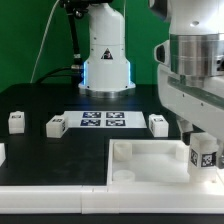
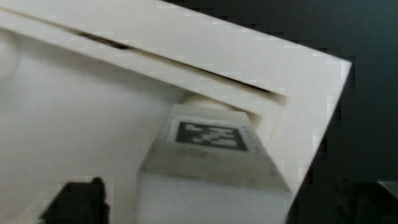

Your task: Assemble one leg

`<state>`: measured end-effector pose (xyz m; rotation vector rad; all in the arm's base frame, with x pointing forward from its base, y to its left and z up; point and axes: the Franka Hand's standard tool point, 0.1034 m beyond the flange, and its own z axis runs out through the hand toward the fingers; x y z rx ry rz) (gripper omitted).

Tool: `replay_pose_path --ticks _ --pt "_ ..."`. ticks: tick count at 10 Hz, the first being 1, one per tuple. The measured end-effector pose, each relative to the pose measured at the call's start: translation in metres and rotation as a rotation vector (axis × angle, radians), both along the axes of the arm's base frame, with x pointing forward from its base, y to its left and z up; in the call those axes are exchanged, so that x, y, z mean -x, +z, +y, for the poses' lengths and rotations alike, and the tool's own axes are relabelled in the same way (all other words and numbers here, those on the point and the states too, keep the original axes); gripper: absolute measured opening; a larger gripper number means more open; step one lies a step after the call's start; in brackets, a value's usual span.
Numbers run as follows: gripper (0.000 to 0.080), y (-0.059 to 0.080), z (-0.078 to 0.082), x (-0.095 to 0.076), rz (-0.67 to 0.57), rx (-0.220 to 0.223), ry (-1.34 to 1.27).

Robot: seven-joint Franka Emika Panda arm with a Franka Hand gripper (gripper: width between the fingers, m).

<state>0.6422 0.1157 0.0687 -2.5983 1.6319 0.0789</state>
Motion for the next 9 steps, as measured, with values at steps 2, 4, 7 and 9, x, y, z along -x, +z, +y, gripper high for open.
replay_pose_path --ticks 2,4,7,9 --pt "0.0647 0.0007 0.0018 -0.0005 -0.021 0.001 0.224" --pt "0.0649 0.0006 0.0055 -0.0002 -0.042 0.001 0.440" --pt "0.0649 -0.0001 0.0032 -0.0018 -0.070 0.005 0.805" --pt "0.0649 -0.0001 0.0011 -0.0023 -0.080 0.006 0.906"
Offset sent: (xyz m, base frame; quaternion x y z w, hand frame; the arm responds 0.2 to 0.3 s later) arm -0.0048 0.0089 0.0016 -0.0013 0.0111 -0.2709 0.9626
